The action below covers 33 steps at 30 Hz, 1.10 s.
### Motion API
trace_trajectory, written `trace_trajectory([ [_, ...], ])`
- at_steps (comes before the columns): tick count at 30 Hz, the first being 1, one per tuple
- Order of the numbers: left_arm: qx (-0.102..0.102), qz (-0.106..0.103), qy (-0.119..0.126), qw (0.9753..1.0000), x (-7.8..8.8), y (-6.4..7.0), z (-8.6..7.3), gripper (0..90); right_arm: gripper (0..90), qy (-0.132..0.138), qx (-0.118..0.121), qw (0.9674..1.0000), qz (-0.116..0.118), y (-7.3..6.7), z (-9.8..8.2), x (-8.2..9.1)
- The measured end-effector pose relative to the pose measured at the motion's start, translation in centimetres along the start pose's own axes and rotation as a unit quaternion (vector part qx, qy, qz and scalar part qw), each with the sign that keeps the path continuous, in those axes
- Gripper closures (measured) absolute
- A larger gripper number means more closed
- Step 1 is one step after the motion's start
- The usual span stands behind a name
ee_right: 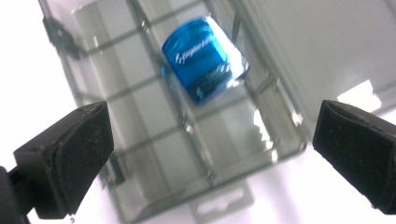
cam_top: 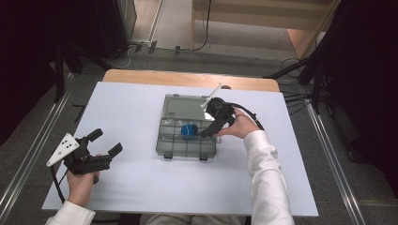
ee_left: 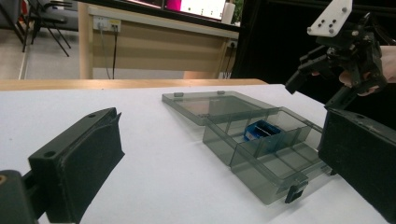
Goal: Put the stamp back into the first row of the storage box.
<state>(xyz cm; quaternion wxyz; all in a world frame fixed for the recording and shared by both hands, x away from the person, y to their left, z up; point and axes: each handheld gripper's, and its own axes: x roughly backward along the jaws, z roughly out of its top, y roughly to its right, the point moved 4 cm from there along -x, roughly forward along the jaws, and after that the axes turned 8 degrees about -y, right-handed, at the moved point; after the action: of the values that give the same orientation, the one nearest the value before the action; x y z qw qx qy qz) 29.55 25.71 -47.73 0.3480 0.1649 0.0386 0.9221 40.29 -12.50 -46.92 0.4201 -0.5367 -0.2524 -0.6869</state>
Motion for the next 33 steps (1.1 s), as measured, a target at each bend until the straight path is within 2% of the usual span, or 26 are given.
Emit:
trace_trajectory([
  [6, -0.001, 0.001, -0.002, 1.0, 0.0, 0.0, -0.1, 0.0, 0.0, 0.018, -0.023, 0.9996, -0.003, 0.2, -2.0, 1.1],
  [11, 0.0, 0.001, -0.002, 1.0, 0.0, 0.0, 0.0, 0.0, 0.0, 0.046, -0.041, 0.998, -0.012, 0.3, -3.6, 2.0],
  [13, 0.001, 0.001, 0.0, 1.0, -0.1, 0.1, 0.0, 0.0, 0.0, 0.038, -0.047, 0.998, -0.018, 0.1, -4.2, 2.2],
  [17, -0.002, 0.0, -0.004, 1.0, -0.1, 0.1, -0.1, 0.0, 0.0, 0.045, -0.056, 0.9971, -0.024, -0.2, -5.5, 2.7],
  [19, -0.002, -0.001, -0.004, 1.0, -0.1, 0.2, -0.1, 0.0, 0.0, 0.048, -0.068, 0.9962, -0.028, -0.3, -6.4, 3.0],
  [23, -0.002, -0.001, -0.004, 1.0, -0.1, 0.3, -0.1, 0.0, 0.0, 0.078, -0.101, 0.9915, -0.025, -0.7, -8.1, 3.4],
  [27, -0.003, -0.004, -0.004, 1.0, -0.3, 0.4, -0.1, 0.0, 0.0, 0.082, -0.119, 0.989, -0.032, -1.1, -10.2, 3.6],
  [33, -0.001, -0.004, -0.003, 1.0, -0.3, 0.4, -0.1, 0.0, 0.0, 0.105, -0.14, 0.9837, -0.041, -1.2, -13.3, 3.9],
])
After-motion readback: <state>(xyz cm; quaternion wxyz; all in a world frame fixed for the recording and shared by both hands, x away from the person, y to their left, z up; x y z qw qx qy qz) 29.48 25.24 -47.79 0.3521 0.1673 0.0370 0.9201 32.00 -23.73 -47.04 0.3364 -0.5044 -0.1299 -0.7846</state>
